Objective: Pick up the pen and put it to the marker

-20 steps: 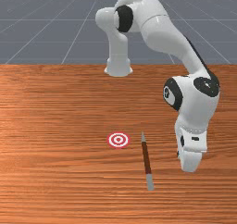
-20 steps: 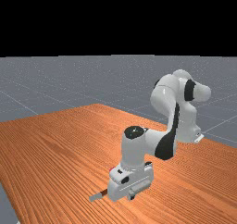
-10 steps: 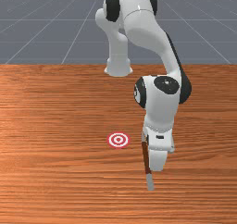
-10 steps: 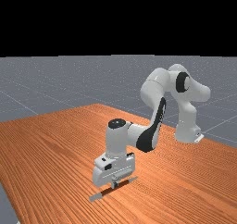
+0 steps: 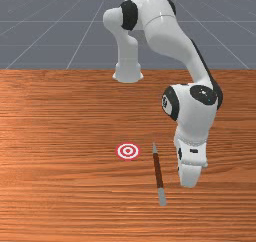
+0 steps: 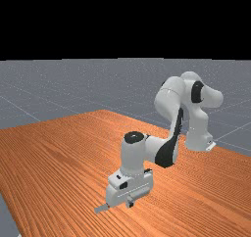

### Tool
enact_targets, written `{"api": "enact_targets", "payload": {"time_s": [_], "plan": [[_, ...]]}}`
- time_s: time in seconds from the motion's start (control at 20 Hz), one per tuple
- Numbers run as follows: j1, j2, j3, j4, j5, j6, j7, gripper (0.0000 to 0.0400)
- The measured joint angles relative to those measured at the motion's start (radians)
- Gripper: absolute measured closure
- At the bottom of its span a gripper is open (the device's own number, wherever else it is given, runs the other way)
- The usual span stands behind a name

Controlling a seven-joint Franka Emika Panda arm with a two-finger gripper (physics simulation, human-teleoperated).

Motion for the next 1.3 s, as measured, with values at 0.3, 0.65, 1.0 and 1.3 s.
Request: {"api": "enact_targets", "payload": {"time_s": [0.3, 0.65, 1.0, 1.3], "plan": [[-0.004, 0.136, 0.009, 0.198, 0.015, -0.127, -0.012, 0.0400], [-0.073, 0.048, 0.013, 0.025, -0.005, -0.010, -0.142, 0.0400], [-0.126, 0.025, 0.005, -0.019, -0.004, 0.014, -0.188, 0.0400], [-0.140, 0.024, 0.004, -0.023, -0.002, 0.019, -0.201, 0.0400]]}}
